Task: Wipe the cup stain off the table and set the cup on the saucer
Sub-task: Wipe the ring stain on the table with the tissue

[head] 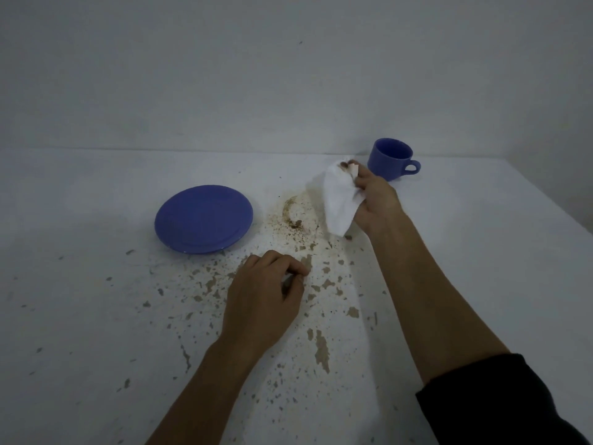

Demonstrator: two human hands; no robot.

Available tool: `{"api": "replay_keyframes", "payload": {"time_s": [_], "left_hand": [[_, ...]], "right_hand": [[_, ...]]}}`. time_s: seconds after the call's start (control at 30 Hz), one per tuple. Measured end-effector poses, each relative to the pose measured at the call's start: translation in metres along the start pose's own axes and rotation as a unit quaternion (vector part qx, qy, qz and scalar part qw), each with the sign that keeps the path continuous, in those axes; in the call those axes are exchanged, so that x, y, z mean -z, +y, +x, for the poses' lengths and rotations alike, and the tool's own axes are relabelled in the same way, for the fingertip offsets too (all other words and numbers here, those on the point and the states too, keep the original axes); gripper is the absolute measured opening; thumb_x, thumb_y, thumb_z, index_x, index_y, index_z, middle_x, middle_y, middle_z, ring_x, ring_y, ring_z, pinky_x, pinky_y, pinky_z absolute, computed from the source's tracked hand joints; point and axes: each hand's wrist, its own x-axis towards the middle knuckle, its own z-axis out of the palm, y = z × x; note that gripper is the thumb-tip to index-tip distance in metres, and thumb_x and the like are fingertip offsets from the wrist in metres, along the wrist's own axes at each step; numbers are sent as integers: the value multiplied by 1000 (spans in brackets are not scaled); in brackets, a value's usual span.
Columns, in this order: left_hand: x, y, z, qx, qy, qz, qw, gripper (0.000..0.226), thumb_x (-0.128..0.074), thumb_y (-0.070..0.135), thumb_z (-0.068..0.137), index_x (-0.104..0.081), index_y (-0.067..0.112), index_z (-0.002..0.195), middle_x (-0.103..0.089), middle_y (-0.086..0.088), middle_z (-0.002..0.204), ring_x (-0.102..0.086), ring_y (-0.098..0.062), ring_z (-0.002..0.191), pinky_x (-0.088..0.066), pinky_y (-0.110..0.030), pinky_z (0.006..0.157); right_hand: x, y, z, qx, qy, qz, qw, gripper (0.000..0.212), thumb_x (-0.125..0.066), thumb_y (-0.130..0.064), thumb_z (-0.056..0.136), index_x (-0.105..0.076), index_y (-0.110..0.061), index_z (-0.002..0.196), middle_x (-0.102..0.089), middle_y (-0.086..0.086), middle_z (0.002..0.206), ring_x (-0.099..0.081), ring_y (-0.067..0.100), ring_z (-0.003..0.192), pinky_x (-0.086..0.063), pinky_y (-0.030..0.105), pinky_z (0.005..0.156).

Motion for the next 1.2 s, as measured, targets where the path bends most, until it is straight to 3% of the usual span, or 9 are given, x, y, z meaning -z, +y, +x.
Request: {"api": "replay_keyframes", "payload": {"time_s": [0.07, 0.2, 0.37, 0.5, 0.67, 0.73, 0.9, 1.03, 1.2], "left_hand": [[0, 0, 0, -1, 0, 2, 1000, 9, -58, 27, 87, -65, 31, 91, -62, 17, 91, -51, -5, 82, -41, -22, 71], [0, 0, 0, -4, 0, -1, 1000, 9, -59, 27, 87, -65, 31, 91, -63, 16, 91, -52, -7, 83, -40, -22, 70], [0, 0, 1, 2, -7, 4, 1000, 11, -56, 29, 87, -66, 31, 93, -63, 16, 93, -51, -6, 84, -39, -21, 71], [0, 0, 1, 1, -7, 5, 1000, 12, -56, 30, 88, -66, 32, 93, -62, 17, 93, -51, -6, 84, -38, -21, 71], [0, 0, 0, 0, -4, 1, 1000, 10, -56, 29, 87, -65, 32, 92, -62, 17, 92, -50, -6, 83, -37, -20, 71], [1, 0, 0, 2, -4, 1, 1000, 10, -56, 30, 87, -65, 32, 92, -62, 17, 92, -50, -5, 83, -36, -18, 71], [0, 0, 1, 2, 1, 1, 1000, 10, -56, 30, 87, -65, 32, 91, -62, 18, 92, -49, -4, 83, -38, -20, 73], [-2, -1, 1, 9, -1, 4, 1000, 12, -54, 33, 88, -65, 34, 93, -62, 19, 93, -49, -3, 84, -37, -19, 75], [-3, -3, 2, 5, 2, 5, 1000, 12, -54, 32, 88, -65, 34, 93, -63, 17, 93, -50, -6, 83, -40, -21, 74]], "right_hand": [[6, 5, 0, 41, 77, -184, 979, 23, -53, -4, 89, -73, -14, 97, -68, 5, 110, -66, 19, 89, -56, 34, 80], [30, 22, -4, 209, 31, -608, 766, 35, -42, -10, 96, -58, -16, 126, -53, 4, 139, -50, 20, 125, -32, 28, 110], [51, 25, -11, 215, -102, -730, 641, 48, -47, -37, 94, -44, -13, 137, -41, 5, 149, -37, 25, 136, -26, 37, 113], [59, 25, -13, 231, -112, -812, 524, 59, -48, -55, 88, -45, -18, 134, -41, 2, 148, -37, 25, 132, -28, 45, 108], [50, 30, -2, 329, -50, -802, 495, 32, -52, -33, 94, -66, -11, 112, -61, 10, 122, -52, 22, 103, -38, 26, 90], [39, 30, 3, 324, -23, -777, 539, 28, -54, -25, 94, -68, -7, 110, -67, 12, 108, -54, 16, 85, -35, 12, 78], [7, 35, 11, 380, 44, -698, 606, 24, -55, -7, 92, -64, -3, 114, -66, 16, 112, -61, 26, 101, -41, 20, 90], [-19, 53, 20, 325, -2, -762, 560, 38, -49, 16, 82, -63, 1, 114, -57, 19, 114, -49, 30, 110, -46, 34, 90], [-17, 58, 10, 319, -127, -799, 493, 31, -49, 0, 84, -64, 2, 111, -58, 19, 118, -47, 33, 110, -43, 36, 94]]}}
